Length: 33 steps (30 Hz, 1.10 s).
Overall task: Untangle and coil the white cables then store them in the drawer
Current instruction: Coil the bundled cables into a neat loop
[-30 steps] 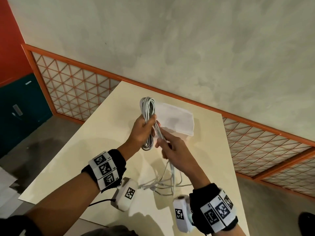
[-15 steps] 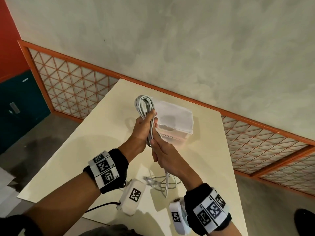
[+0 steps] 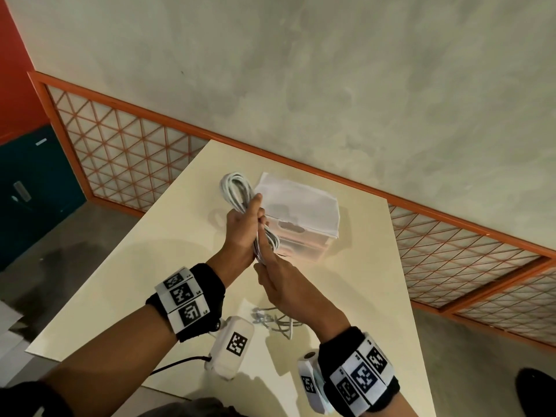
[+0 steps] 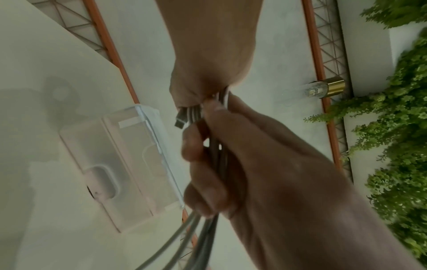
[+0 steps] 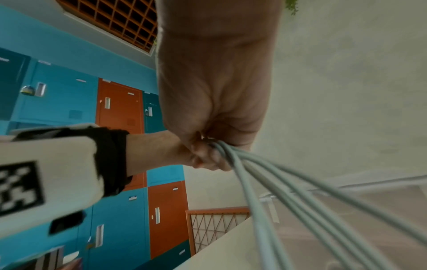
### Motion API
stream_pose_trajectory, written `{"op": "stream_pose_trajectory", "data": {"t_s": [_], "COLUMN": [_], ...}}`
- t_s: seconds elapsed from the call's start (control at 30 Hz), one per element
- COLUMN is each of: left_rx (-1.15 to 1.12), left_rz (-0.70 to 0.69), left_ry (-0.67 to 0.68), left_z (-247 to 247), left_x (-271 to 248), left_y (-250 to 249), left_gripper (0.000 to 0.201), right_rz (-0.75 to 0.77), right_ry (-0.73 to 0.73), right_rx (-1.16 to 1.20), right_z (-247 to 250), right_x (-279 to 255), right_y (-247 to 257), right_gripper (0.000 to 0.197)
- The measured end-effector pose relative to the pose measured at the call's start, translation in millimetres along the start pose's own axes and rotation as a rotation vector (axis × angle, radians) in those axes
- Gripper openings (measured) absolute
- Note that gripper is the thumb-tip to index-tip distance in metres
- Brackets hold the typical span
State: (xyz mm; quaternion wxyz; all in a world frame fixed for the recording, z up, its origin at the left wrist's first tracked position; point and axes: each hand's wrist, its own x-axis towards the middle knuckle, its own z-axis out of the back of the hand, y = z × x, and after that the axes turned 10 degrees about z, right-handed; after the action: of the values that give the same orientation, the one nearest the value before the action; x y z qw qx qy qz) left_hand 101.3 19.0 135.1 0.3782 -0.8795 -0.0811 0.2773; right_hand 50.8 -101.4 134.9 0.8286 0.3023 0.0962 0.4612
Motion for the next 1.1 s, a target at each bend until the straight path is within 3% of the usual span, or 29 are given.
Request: {"op": "stream_pose_trajectory", "data": {"t_s": [0.1,0.23,0.37,0.47,0.63,0.8,1.1], "left_rx": [-0.19,-0.282,-0.326,-0.233,0.009,0.317,0.653], "left_rz": [0.05,0.074,0.087,0.079,0.046,0.011,-0.049], "left_ry": [-0.081,-0.101,-0.079,-0.026,0.126,0.282,0.453], "left_z": [4,7,11,13,8,1,-3], "left_x": [9,8,10,7,-5,-20,-41], "left_y": [-8,-14,-23,-22,-19,-14,-11], "left_gripper": [0.036,0.034,0.036,0.036,0.028,0.03,0.025], "right_rz": [0.051,0.018,-0.038,-0.049,-0.123,-0.12,-0.08], "right_ry": [-0.011,-0.126,0.006,0.056,-0.114,-0.14,-0.121], "right_rx": [-0.083,0.105,0.314,0.26,0.242,0.123,-0.212], "right_z": [-1,0,11,24,51,75,86], "right_x": [-6,-14,-32,-36,-30,-22,-13], "right_y": [-4,-15,-27,-32,-25,-2,16], "right_gripper": [0.076,0.053,0.045,0.041,0.024,0.005,0.049]}}
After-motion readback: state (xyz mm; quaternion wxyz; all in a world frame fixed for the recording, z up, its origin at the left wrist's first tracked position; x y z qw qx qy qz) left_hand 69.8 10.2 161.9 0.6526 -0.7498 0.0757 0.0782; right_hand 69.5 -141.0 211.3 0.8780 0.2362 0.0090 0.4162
